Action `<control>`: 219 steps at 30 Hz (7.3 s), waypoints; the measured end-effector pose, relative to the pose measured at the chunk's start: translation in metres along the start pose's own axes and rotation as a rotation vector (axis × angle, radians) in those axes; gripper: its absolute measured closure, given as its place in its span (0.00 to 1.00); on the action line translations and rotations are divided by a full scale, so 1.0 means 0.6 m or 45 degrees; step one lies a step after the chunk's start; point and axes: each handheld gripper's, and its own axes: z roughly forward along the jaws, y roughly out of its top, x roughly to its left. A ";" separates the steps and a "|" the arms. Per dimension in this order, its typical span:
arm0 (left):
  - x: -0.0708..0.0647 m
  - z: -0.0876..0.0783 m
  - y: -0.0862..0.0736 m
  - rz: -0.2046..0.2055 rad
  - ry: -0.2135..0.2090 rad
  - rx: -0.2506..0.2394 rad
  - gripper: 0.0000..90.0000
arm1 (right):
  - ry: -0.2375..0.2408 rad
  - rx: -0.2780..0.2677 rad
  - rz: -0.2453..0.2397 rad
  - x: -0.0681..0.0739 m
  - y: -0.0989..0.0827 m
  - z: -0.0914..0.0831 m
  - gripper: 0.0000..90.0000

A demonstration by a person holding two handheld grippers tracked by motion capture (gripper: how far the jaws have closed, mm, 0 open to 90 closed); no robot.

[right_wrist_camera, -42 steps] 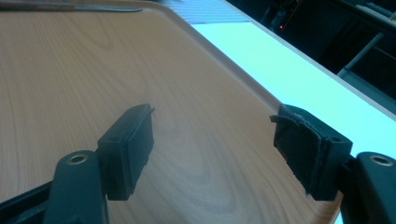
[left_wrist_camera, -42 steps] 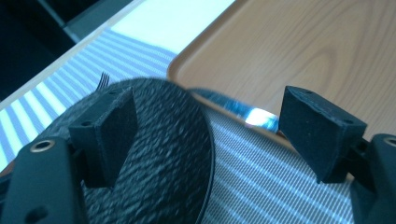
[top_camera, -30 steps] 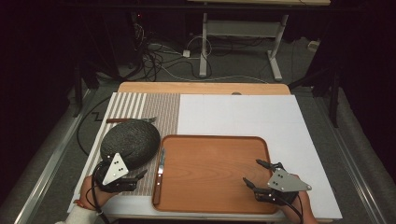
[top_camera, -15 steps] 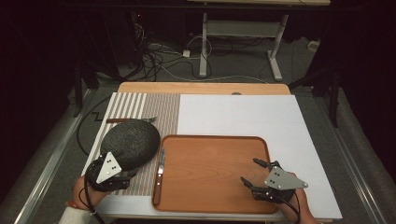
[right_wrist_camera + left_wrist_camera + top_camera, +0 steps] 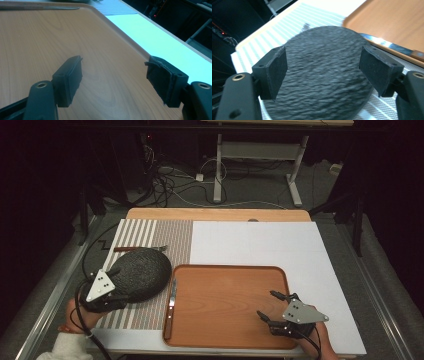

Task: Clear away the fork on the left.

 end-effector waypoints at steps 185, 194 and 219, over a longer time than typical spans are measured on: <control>0.030 0.066 0.044 -0.205 0.037 -0.216 0.81 | -0.010 0.094 -0.065 0.007 -0.008 0.002 0.32; -0.002 0.066 0.062 -0.151 0.025 -0.246 0.81 | -0.008 0.091 -0.070 0.010 -0.007 0.001 0.32; -0.105 0.069 0.094 0.024 -0.188 -0.252 0.81 | -0.009 0.087 -0.073 0.009 -0.008 -0.001 0.32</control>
